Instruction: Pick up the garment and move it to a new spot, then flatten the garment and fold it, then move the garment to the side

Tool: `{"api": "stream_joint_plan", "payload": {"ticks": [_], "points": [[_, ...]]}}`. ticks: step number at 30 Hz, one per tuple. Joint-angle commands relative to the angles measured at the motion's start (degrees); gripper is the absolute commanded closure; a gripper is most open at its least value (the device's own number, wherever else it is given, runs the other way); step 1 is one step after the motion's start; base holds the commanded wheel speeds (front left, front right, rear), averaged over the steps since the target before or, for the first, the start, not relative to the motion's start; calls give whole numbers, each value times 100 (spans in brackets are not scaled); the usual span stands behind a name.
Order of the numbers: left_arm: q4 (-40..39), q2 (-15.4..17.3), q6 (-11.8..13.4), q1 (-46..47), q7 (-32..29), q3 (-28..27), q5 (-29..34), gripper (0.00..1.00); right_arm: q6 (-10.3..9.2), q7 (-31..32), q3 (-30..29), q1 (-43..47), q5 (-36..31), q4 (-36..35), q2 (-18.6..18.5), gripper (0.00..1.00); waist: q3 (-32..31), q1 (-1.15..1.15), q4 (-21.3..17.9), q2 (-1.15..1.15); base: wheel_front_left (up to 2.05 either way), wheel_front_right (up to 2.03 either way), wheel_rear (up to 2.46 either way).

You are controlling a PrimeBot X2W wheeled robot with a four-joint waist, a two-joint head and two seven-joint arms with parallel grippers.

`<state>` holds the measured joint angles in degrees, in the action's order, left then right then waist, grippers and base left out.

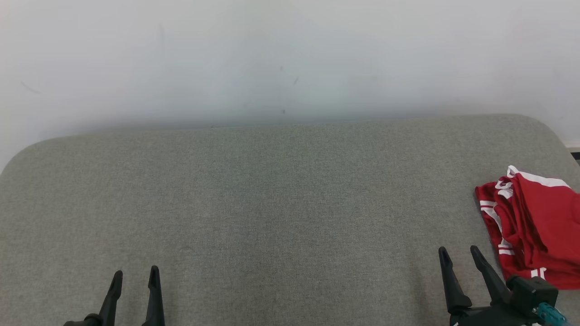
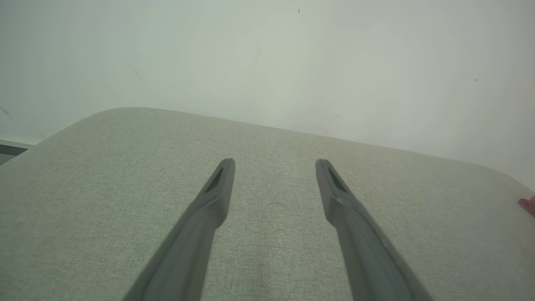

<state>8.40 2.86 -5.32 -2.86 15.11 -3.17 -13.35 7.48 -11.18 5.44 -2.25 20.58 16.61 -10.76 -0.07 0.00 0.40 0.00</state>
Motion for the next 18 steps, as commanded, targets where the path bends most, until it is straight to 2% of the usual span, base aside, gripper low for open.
{"api": "stream_joint_plan", "payload": {"ticks": [1,12,13,18], "points": [[-1,4,3,-77,-1,-3,14,0,1,-11,-10,73,-32,-27,36,0,2,0,0,0,0,0,0],[-35,5,59,-57,-1,64,14,0,1,28,-31,66,-73,-88,41,0,29,0,11,0,0,0,0],[-35,4,61,-56,-1,64,-4,100,1,34,-35,66,-87,-90,39,100,30,0,12,0,0,0,0],[197,-26,21,-8,-59,41,-129,100,0,90,-17,89,82,87,95,100,30,0,10,0,0,0,0]]}}
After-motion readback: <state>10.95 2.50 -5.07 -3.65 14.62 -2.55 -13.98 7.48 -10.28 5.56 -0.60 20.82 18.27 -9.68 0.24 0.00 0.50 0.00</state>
